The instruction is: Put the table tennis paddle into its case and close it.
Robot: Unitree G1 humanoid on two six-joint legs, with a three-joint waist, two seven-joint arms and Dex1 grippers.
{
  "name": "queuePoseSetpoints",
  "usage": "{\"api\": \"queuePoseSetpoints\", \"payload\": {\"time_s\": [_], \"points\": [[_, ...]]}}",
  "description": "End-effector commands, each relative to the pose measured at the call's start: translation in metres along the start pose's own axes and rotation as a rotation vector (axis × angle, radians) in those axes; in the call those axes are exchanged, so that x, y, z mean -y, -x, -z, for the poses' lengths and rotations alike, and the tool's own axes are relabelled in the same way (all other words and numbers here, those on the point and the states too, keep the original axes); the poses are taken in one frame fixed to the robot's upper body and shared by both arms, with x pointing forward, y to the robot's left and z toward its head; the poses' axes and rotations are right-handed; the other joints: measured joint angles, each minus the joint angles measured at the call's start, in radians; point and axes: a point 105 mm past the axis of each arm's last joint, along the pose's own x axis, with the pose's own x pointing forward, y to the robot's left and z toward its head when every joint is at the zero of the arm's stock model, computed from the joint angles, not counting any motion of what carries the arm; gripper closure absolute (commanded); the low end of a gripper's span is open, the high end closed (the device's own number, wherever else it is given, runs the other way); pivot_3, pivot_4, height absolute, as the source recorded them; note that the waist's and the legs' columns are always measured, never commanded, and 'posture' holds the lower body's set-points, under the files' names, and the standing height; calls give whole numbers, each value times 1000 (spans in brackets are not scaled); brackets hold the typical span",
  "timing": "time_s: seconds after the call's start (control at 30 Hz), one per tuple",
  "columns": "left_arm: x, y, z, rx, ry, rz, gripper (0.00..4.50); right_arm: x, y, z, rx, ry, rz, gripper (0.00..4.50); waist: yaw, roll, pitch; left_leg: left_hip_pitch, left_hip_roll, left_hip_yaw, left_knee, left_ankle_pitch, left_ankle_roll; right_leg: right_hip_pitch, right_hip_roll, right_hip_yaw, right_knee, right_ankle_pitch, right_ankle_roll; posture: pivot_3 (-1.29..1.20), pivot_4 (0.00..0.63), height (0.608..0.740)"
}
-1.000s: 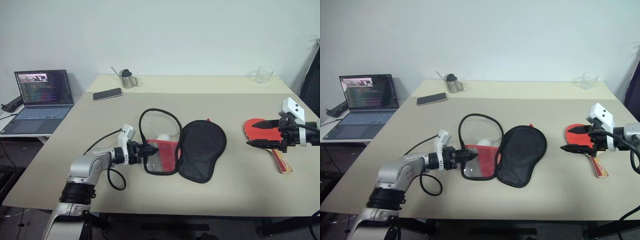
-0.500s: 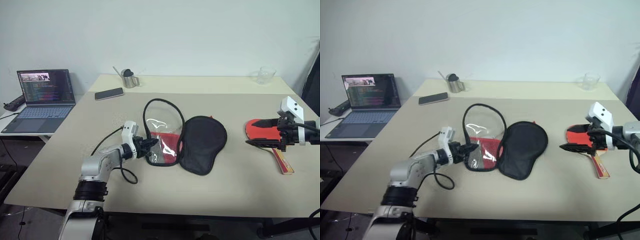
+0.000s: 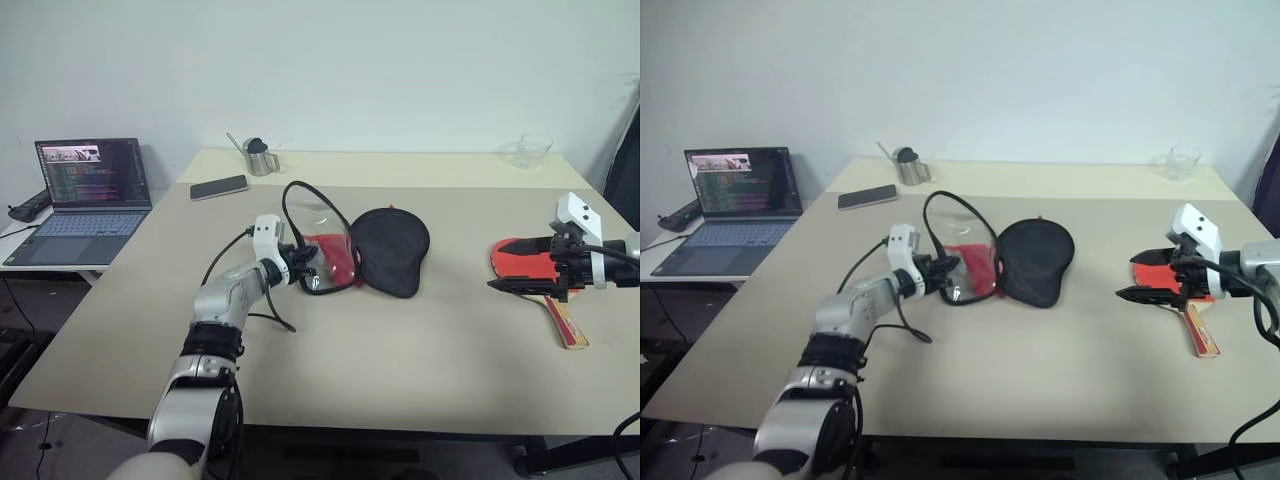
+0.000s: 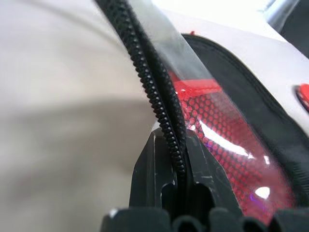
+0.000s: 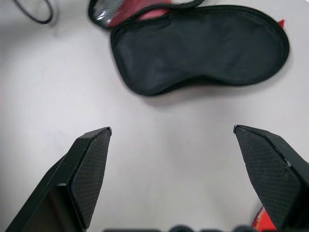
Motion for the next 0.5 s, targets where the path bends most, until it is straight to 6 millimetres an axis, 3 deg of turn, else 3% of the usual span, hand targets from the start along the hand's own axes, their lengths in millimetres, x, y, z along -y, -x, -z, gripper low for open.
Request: {"api": "queuePoseSetpoints", "payload": {"time_s": [0.03,0.27,0.5], "points": [[-4,-6,-14,10,-45,-18,4479,2,1,-10,21,40,-2,0,-1,0,0,0,0,0,0,0,0,0,0,0,0,0,0,0,150,740],[-6,-13,-5,-33,-26,-27,4479,2,-5,-12,27,45,-22,0,-2,0,0,0,0,0,0,0,0,0,0,0,0,0,0,0,150,740],[2,-19,-12,-24,-47,24,4479,5,-8,-13,29,48,-27,0,0,-1,0,-1,0,0,0,0,0,0,0,0,0,0,0,0,150,740]]}}
